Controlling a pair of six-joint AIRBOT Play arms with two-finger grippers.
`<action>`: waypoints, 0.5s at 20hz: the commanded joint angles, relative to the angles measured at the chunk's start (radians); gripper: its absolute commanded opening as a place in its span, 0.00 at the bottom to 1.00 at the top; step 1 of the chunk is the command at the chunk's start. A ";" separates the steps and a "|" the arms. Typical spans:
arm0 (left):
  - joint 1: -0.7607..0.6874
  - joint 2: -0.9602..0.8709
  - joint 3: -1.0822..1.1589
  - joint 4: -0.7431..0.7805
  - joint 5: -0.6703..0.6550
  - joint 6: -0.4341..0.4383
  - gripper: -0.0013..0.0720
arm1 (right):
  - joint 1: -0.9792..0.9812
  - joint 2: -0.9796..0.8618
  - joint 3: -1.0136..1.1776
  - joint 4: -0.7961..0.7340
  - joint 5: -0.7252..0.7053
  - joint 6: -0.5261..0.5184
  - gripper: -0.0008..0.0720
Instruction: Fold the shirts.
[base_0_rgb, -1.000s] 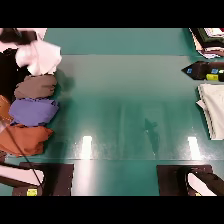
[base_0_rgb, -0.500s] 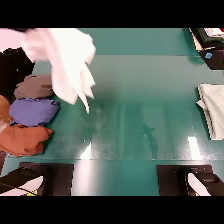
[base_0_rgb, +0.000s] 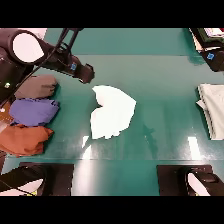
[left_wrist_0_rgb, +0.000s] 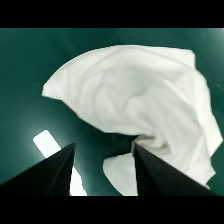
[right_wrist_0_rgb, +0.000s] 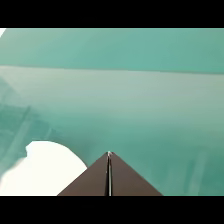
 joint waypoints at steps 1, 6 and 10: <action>0.129 -0.016 -0.051 -0.087 -0.072 -0.027 0.61 | 0.000 0.001 0.000 0.000 0.021 0.000 0.04; 0.177 -0.014 -0.409 -0.427 -0.085 0.076 0.61 | 0.000 0.000 0.000 -0.001 0.021 0.000 0.04; 0.177 -0.013 -0.717 -0.546 0.031 0.119 0.61 | 0.000 0.000 0.000 -0.002 0.021 0.000 0.04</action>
